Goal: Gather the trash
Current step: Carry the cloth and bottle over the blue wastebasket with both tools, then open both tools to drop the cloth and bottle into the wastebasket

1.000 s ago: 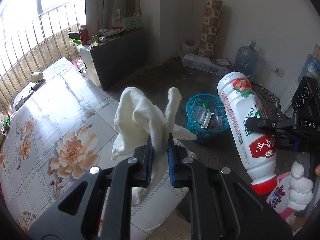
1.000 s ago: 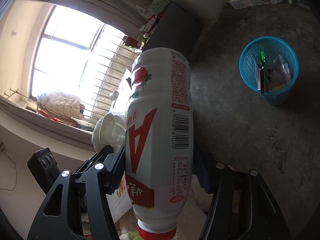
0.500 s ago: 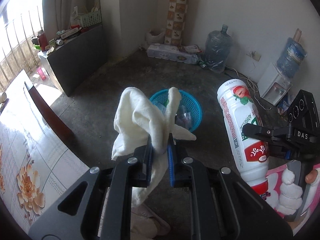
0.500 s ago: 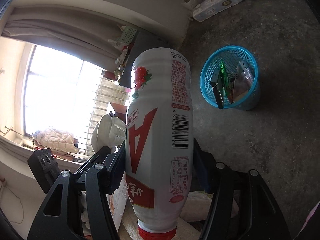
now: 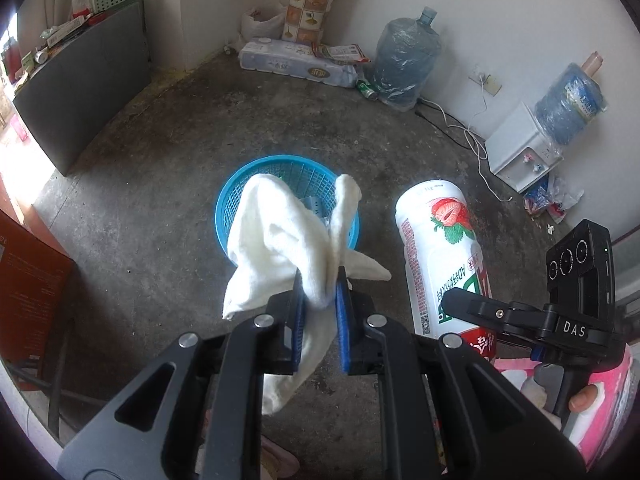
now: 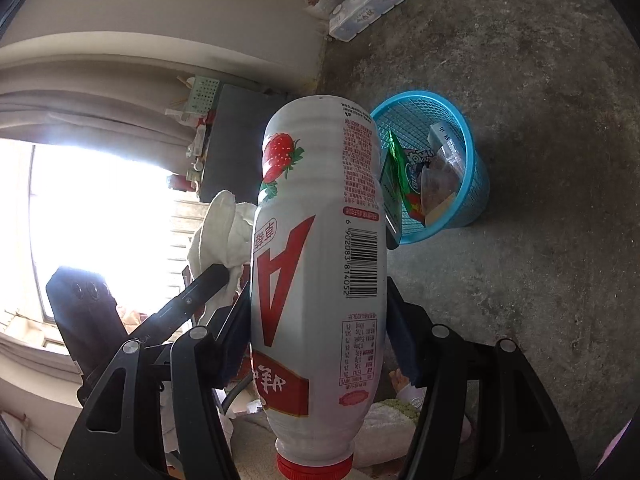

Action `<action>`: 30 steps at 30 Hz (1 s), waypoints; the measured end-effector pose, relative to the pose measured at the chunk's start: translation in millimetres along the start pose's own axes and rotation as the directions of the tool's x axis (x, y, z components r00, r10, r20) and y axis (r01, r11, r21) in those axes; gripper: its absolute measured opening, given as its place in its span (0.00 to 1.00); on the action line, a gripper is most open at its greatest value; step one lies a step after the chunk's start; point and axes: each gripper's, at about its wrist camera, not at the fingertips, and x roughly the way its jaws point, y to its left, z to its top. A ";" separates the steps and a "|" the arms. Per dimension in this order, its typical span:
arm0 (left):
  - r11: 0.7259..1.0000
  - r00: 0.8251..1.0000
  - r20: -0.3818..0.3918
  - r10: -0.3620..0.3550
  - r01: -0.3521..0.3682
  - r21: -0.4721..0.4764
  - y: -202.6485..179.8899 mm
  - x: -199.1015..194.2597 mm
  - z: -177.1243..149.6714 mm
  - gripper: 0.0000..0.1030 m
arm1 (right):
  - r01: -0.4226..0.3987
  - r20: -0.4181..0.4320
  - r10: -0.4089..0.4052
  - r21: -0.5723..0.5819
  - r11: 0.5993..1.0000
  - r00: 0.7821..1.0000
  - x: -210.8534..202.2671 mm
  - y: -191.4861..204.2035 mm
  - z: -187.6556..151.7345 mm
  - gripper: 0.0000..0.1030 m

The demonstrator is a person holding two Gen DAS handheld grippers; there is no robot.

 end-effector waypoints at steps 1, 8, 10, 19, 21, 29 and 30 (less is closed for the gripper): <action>1.000 1.000 -0.012 -0.014 0.014 -0.007 0.6 10.1 7.9 0.12 | 0.007 -0.004 -0.007 0.010 1.000 1.000 7.6 -1.5 11.7 0.58; 0.998 1.000 -0.008 0.019 -0.020 -0.067 13.3 73.5 68.1 0.54 | 0.156 -0.003 -0.156 0.034 0.987 0.988 85.4 -26.2 115.3 0.71; 0.996 1.000 -0.018 0.013 -0.015 -0.089 18.6 77.9 71.6 0.54 | 0.200 -0.022 -0.199 0.093 0.975 0.980 100.8 -45.0 120.1 0.71; 0.996 1.000 -0.017 -0.013 0.012 -0.089 52.9 30.8 25.8 0.57 | 0.169 -0.070 -0.161 0.124 0.978 0.984 101.4 -87.7 40.8 0.71; 0.997 1.000 -0.014 -0.003 0.002 -0.079 57.0 15.7 13.6 0.57 | 0.187 -0.079 -0.178 0.116 0.976 0.981 91.1 -90.4 13.6 0.71; 0.996 0.993 0.115 0.001 0.009 -0.090 64.9 -78.8 -51.2 0.60 | 0.340 -0.061 -0.348 -0.121 0.933 0.935 58.9 -53.3 -58.6 0.71; 0.995 0.990 0.138 0.005 0.008 -0.095 64.4 -93.0 -63.3 0.61 | 0.353 -0.038 -0.364 -0.169 0.920 0.931 54.7 -39.6 -62.6 0.71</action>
